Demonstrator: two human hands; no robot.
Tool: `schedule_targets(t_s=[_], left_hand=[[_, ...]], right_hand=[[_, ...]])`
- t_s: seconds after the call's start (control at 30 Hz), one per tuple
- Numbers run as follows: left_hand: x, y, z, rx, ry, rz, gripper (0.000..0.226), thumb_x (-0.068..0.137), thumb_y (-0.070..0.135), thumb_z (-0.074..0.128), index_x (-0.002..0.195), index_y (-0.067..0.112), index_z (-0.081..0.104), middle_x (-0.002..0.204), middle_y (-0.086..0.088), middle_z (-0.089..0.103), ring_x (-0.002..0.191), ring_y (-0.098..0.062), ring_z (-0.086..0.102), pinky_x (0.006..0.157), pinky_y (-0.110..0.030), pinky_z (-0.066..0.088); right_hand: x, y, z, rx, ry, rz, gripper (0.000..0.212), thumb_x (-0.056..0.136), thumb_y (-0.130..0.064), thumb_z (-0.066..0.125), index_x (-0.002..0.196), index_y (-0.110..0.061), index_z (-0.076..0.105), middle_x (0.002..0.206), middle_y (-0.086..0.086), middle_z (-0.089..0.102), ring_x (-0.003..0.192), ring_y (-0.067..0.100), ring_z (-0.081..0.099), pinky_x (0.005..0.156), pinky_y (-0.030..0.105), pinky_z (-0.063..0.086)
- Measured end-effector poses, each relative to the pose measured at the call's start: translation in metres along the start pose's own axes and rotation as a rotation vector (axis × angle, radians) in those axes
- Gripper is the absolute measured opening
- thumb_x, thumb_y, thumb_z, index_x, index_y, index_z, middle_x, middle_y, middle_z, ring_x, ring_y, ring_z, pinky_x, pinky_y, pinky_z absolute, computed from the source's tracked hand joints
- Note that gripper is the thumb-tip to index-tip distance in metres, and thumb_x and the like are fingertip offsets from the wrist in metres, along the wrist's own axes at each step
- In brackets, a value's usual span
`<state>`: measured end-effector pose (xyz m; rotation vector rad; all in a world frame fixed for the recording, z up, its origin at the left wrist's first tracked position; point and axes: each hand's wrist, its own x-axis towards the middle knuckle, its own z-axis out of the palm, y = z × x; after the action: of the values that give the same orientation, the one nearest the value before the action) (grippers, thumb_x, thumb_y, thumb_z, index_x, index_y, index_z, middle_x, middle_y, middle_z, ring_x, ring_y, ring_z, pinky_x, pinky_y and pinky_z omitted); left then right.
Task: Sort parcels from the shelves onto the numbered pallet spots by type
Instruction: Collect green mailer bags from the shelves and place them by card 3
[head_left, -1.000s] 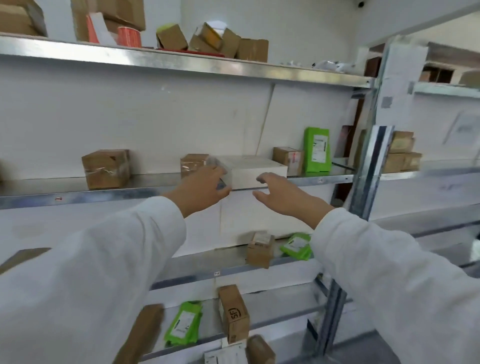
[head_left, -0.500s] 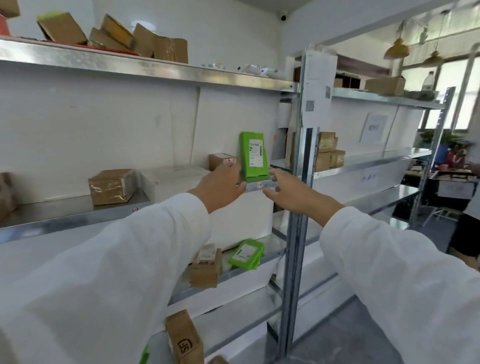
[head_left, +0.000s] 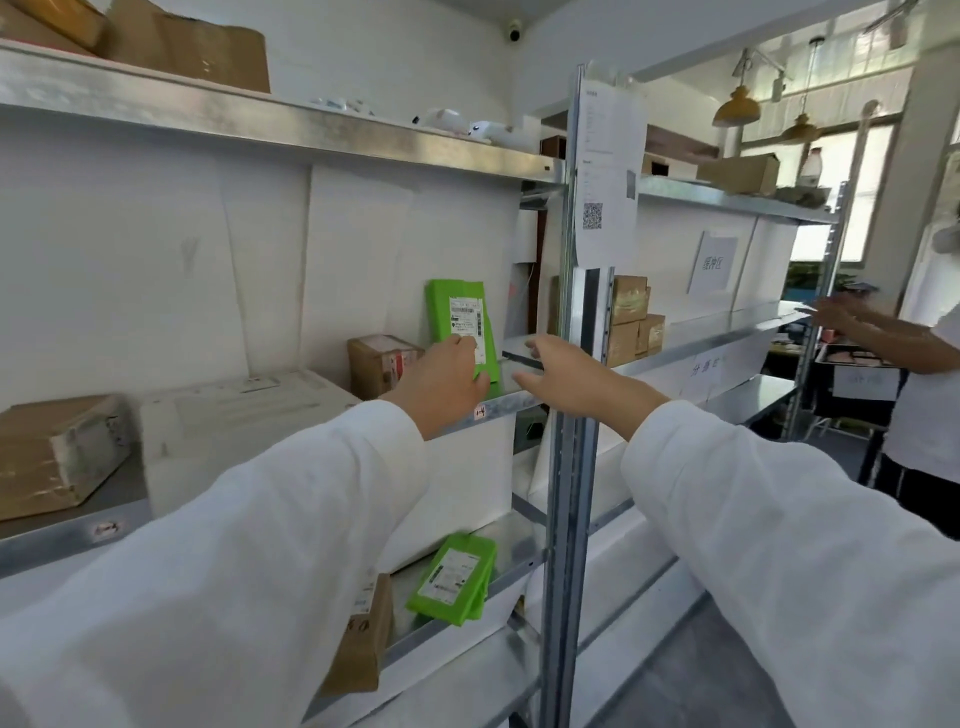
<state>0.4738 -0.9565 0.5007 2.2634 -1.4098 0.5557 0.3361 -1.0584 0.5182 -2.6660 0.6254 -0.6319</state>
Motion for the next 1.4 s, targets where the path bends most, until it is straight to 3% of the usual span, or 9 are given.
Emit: schedule_targets(t_s=[0.17,0.43,0.53,1.0,1.17,1.3,1.4], left_hand=[[0.032,-0.012,0.037,-0.012,-0.02,-0.014,0.039,0.097,0.025,0.047,0.128,0.001,0.047,0.127,-0.016,0.053,0.111,-0.03,0.054,0.086,-0.037,0.044],[0.054,-0.026,0.078,-0.044,0.057,-0.04,0.042,0.096,0.024,0.049,0.132,0.003,0.045,0.138,-0.011,0.042,0.127,-0.026,0.039,0.098,-0.039,0.04],[0.062,-0.031,0.089,-0.027,0.028,-0.072,0.041,0.095,0.024,0.049,0.13,0.003,0.045,0.134,-0.011,0.044,0.124,-0.028,0.042,0.097,-0.043,0.043],[0.149,-0.058,0.123,0.031,0.072,-0.329,0.034,0.097,0.022,0.047,0.125,0.002,0.047,0.124,-0.016,0.051,0.114,-0.03,0.048,0.09,-0.038,0.042],[0.172,-0.067,0.139,0.044,0.079,-0.492,0.039,0.098,0.022,0.047,0.127,-0.003,0.042,0.126,-0.021,0.047,0.117,-0.034,0.046,0.092,-0.042,0.041],[0.187,-0.072,0.151,-0.014,0.144,-0.605,0.038,0.1,0.022,0.044,0.125,-0.006,0.042,0.122,-0.021,0.047,0.111,-0.033,0.048,0.087,-0.036,0.039],[0.194,-0.077,0.159,-0.077,0.205,-0.651,0.029,0.102,0.014,0.036,0.116,-0.008,0.049,0.113,-0.023,0.054,0.104,-0.036,0.054,0.079,-0.033,0.038]], right_hand=[[0.04,0.022,0.02,0.005,-0.013,-0.022,0.044,0.097,-0.027,0.052,0.134,-0.004,0.043,0.13,0.013,0.054,0.114,0.028,0.056,0.095,0.039,0.047],[0.085,0.054,0.045,0.024,-0.033,-0.042,0.042,0.096,-0.022,0.055,0.129,0.001,0.047,0.128,0.017,0.055,0.114,0.029,0.055,0.091,0.035,0.045],[0.106,0.066,0.048,0.015,-0.039,-0.062,0.046,0.096,-0.026,0.055,0.131,0.0,0.044,0.13,0.017,0.053,0.115,0.03,0.054,0.092,0.035,0.044],[0.236,0.132,0.075,0.079,-0.144,-0.153,0.054,0.098,-0.032,0.051,0.138,-0.001,0.036,0.137,0.016,0.045,0.121,0.029,0.048,0.095,0.034,0.041],[0.27,0.144,0.095,0.19,-0.195,-0.235,0.043,0.097,-0.027,0.053,0.131,-0.004,0.043,0.126,0.01,0.053,0.103,0.022,0.053,0.083,0.029,0.042],[0.298,0.151,0.114,0.268,-0.226,-0.258,0.049,0.096,-0.032,0.053,0.135,-0.007,0.038,0.134,0.013,0.052,0.116,0.027,0.054,0.098,0.038,0.046],[0.307,0.148,0.117,0.389,-0.233,-0.24,0.048,0.099,-0.027,0.049,0.139,-0.005,0.036,0.14,0.01,0.05,0.124,0.027,0.051,0.095,0.026,0.039]])
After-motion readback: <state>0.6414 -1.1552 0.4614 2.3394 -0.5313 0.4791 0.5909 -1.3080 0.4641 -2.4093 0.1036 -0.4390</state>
